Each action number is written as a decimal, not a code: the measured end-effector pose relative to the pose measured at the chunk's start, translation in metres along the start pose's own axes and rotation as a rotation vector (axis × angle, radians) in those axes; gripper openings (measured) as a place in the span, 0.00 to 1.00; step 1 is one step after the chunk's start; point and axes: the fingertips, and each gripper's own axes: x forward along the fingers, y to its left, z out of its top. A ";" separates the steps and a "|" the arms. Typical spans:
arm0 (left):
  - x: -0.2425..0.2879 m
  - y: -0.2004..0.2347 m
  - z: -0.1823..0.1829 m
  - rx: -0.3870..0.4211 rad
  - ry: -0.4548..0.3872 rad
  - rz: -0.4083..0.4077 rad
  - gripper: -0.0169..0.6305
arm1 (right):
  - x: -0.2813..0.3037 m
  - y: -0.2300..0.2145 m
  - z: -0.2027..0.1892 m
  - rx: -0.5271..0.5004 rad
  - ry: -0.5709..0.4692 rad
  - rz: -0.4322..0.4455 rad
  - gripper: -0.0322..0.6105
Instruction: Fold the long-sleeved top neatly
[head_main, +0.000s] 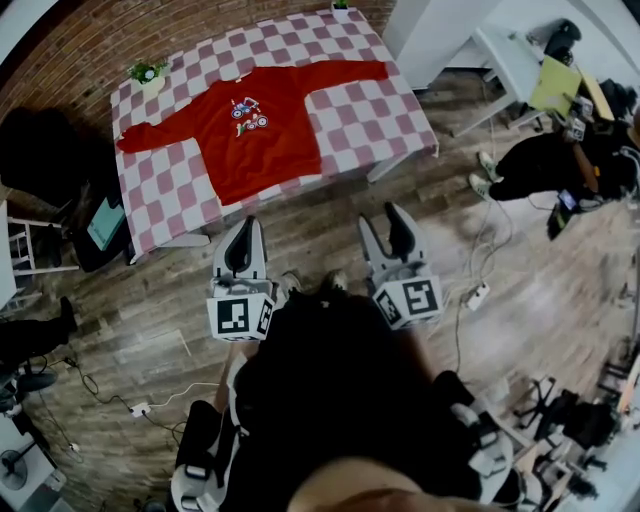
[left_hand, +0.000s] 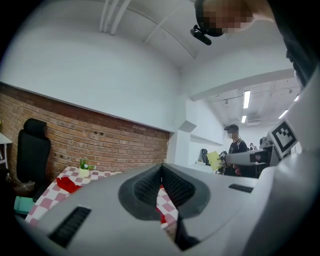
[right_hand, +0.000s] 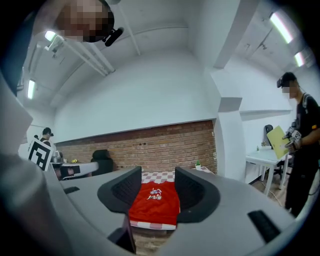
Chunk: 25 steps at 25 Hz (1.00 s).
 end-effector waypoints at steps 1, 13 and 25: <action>0.000 0.003 -0.002 -0.001 0.006 -0.003 0.04 | 0.001 0.002 0.000 0.010 0.001 -0.004 0.34; 0.006 0.016 -0.020 0.007 0.045 -0.096 0.04 | 0.008 0.009 -0.025 0.060 0.041 -0.098 0.34; 0.097 0.008 -0.009 0.028 0.050 -0.112 0.04 | 0.075 -0.068 -0.025 0.104 0.041 -0.118 0.34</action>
